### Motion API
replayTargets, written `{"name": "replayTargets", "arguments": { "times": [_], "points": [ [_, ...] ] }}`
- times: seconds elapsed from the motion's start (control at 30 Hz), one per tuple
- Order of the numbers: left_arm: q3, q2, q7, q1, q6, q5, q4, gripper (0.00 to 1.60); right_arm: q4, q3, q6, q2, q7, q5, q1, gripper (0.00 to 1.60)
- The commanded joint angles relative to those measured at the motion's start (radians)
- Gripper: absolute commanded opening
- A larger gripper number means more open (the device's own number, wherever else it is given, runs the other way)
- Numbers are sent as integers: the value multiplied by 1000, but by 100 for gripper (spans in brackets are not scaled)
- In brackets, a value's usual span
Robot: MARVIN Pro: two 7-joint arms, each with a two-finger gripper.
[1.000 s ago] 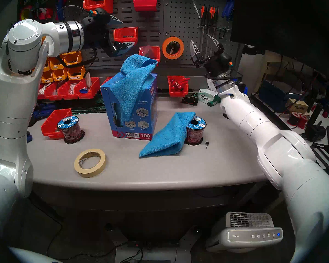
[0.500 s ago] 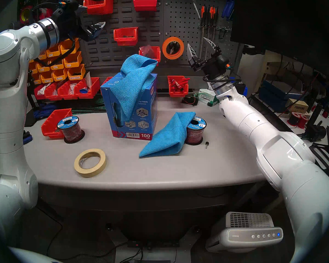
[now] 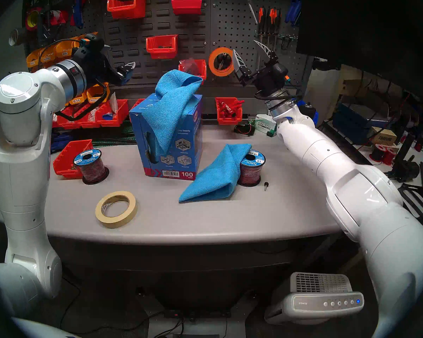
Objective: Take out a shop towel
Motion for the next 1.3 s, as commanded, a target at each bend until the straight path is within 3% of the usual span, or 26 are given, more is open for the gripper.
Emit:
{"name": "replayTargets", "arguments": {
  "times": [0.0, 0.33, 0.7, 0.93, 1.27],
  "points": [
    [-88, -65, 98, 78, 22, 29, -79, 160, -48, 25, 0, 10, 11, -6, 74, 160],
    [-270, -169, 173, 173, 111, 12, -98, 160, -146, 17, 0, -43, 13, -19, 48, 160],
    [-412, -277, 198, 207, 116, -39, -152, 160, -258, 15, 0, -50, 7, -39, 4, 160],
    [-443, -340, 192, 225, 116, -86, -198, 160, -303, 19, 0, -22, -4, -48, -49, 160],
    [-423, -430, 160, 255, 116, -165, -208, 160, -356, 24, 0, 32, -15, -57, -143, 160]
  ]
}}
